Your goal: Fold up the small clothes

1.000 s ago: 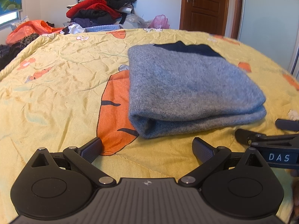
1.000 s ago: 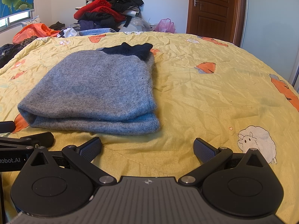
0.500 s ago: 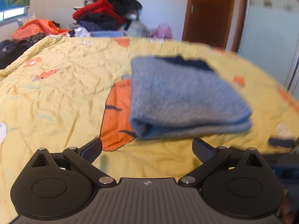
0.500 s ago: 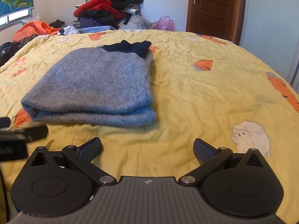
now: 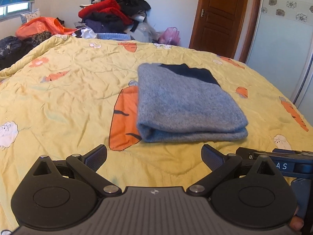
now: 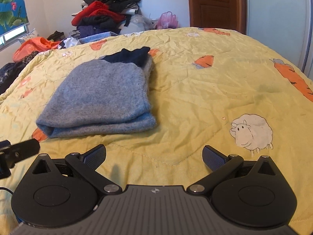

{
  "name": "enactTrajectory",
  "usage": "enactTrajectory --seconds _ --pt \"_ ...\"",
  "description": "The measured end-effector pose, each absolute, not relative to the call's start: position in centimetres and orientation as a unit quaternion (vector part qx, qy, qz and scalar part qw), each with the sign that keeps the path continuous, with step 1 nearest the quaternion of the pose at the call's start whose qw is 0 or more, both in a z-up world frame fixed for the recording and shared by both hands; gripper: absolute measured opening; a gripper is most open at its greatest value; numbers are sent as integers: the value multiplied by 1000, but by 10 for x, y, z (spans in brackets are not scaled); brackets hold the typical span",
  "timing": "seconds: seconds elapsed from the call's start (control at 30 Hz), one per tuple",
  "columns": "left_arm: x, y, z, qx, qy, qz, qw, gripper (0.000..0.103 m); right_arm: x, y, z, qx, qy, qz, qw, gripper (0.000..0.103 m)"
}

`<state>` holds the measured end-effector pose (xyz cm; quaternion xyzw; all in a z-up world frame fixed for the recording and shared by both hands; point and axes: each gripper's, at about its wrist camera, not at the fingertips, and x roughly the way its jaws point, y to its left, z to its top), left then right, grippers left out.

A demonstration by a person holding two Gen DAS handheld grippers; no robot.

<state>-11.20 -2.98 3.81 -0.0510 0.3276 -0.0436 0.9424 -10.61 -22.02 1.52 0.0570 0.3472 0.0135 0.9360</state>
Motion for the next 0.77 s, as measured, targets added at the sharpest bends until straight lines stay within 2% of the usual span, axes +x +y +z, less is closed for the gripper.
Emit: enactTrajectory --seconds 0.37,0.57,0.77 --pt "-107 -20 32 -72 346 -41 934 103 -107 -210 13 41 353 29 934 103" --pt "-116 -22 35 -54 299 -15 953 103 -108 -207 13 31 352 33 935 103" --pt "-101 -4 30 -79 346 -22 935 103 -107 -207 14 34 353 34 934 103"
